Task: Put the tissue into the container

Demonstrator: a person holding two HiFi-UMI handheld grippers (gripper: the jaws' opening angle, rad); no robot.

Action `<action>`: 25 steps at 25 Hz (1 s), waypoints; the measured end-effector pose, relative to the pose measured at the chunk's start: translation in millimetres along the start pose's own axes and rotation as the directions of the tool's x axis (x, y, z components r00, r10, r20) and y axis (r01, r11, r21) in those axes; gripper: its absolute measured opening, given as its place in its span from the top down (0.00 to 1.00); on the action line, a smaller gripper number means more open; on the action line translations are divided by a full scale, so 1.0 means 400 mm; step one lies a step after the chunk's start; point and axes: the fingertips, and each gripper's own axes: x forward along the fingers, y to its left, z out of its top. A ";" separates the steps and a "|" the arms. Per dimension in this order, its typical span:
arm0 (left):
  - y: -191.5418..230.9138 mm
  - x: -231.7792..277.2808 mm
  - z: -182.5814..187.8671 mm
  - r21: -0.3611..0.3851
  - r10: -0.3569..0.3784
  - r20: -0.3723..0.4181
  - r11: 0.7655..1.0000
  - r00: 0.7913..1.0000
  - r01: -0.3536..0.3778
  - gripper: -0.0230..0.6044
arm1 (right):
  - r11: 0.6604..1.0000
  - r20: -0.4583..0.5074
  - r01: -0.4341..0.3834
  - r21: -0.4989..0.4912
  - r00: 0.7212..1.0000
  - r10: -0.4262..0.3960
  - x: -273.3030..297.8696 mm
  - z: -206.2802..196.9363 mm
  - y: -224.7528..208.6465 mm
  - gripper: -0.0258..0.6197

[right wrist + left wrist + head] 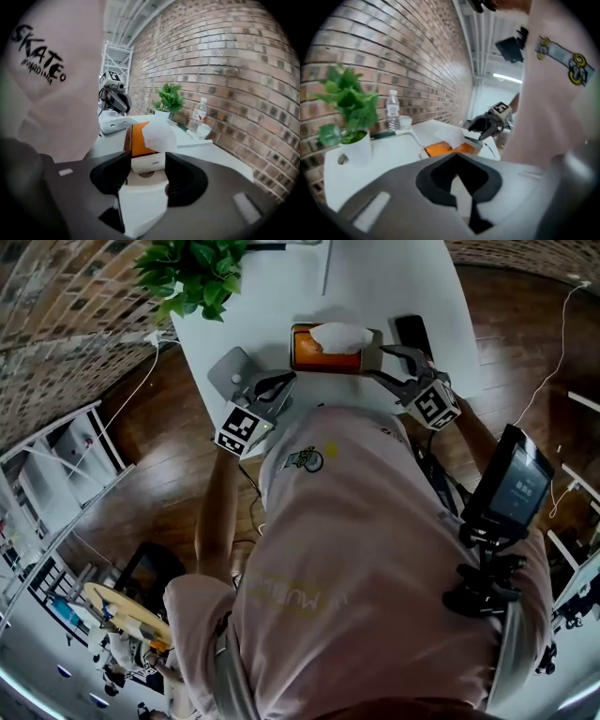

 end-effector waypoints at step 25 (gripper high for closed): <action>0.078 0.080 0.030 0.177 0.295 -0.137 0.947 0.946 -0.269 0.96 | 0.504 -0.013 0.346 0.791 0.834 -0.552 -0.256 -0.093 -0.141 0.86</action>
